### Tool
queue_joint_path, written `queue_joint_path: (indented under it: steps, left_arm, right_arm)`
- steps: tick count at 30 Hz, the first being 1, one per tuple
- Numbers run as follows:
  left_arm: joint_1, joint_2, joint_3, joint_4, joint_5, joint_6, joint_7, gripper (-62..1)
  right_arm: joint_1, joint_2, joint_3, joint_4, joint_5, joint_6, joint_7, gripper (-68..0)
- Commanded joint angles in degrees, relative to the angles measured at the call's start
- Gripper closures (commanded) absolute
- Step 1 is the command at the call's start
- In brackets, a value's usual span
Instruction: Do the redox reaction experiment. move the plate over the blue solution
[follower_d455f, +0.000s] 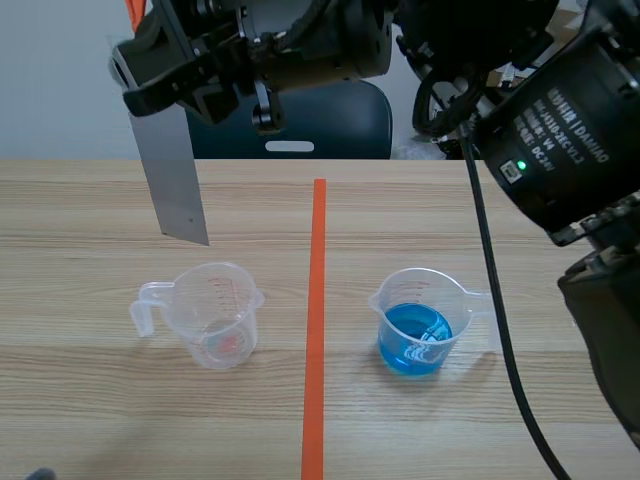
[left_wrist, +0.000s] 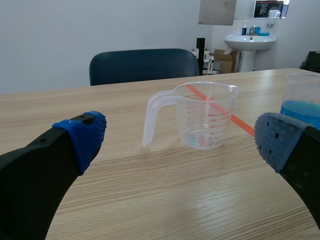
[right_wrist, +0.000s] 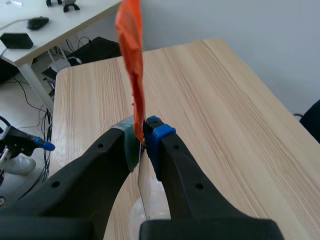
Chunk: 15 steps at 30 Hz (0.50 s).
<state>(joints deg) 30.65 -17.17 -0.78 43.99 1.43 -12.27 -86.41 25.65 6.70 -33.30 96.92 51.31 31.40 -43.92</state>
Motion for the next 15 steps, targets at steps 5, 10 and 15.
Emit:
queue_joint_path:
  steps: [5,10,15]
  left_arm:
    - [0.6,-0.2,-0.1,0.2,-0.3,-0.3,-2.6,-62.3]
    - [0.6,-0.2,-0.1,0.2,-0.3,-0.3,-2.6,-62.3]
    - [0.6,-0.2,-0.1,0.2,-0.3,-0.3,-2.6,-62.3]
  right_arm:
    - [0.7,5.9,4.5,2.6,6.3,3.4,-0.3,-0.6]
    - [0.7,13.4,6.3,4.5,12.3,4.5,-0.4,-0.6]
    - [0.7,20.9,7.1,4.5,18.5,8.2,-0.3,-0.6]
